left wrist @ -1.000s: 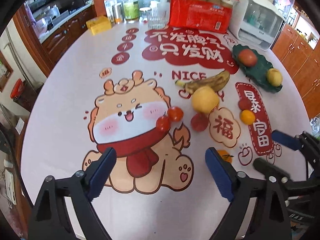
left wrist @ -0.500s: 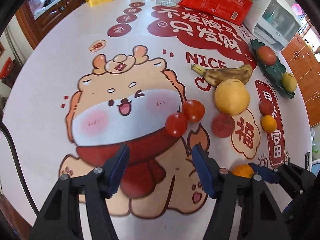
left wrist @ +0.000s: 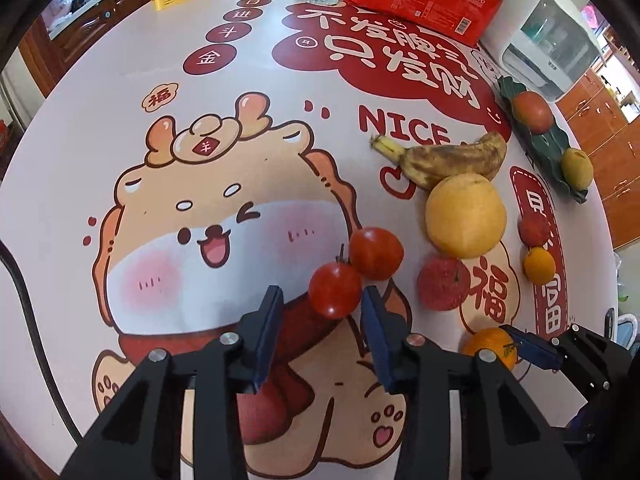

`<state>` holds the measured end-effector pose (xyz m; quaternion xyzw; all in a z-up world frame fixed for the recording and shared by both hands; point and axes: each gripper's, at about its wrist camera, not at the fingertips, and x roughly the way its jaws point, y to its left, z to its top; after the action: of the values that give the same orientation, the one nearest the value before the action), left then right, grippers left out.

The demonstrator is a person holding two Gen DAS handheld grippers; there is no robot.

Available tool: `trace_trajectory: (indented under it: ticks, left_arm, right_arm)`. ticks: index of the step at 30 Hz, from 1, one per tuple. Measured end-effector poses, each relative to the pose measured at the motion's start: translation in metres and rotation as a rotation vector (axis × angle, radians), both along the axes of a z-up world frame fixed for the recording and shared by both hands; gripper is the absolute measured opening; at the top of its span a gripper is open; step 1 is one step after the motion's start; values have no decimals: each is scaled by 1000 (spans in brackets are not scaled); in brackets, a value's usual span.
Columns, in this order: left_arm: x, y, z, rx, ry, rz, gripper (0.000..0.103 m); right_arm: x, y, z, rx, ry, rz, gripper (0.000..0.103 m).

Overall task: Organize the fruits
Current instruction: 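Grasp a cherry tomato with the left tool while the right tool grasps a tangerine, then carry the tomato and tangerine onto the green plate with both tools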

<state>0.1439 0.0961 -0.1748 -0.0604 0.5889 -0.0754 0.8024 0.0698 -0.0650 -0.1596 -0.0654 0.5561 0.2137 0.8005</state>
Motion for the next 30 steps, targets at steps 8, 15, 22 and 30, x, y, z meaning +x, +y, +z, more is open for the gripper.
trace_trajectory:
  ticks: [8,15,22,30]
  left_arm:
    - [0,-5,0,-10,-16,-8,25]
    - [-7,-5,5,-13,-36,-7,24]
    - [-27,-10,27,-13,-61,-25,24]
    - [-47,-51,77,-36,-155,-129,24]
  right_arm:
    - [2,-3,0,5,2,-20,39]
    - [0,-7,4,8,-8,-28,39]
    - [-5,-14,15,19,-31,-38,39]
    - [-8,-42,46,44,-98,-102,39]
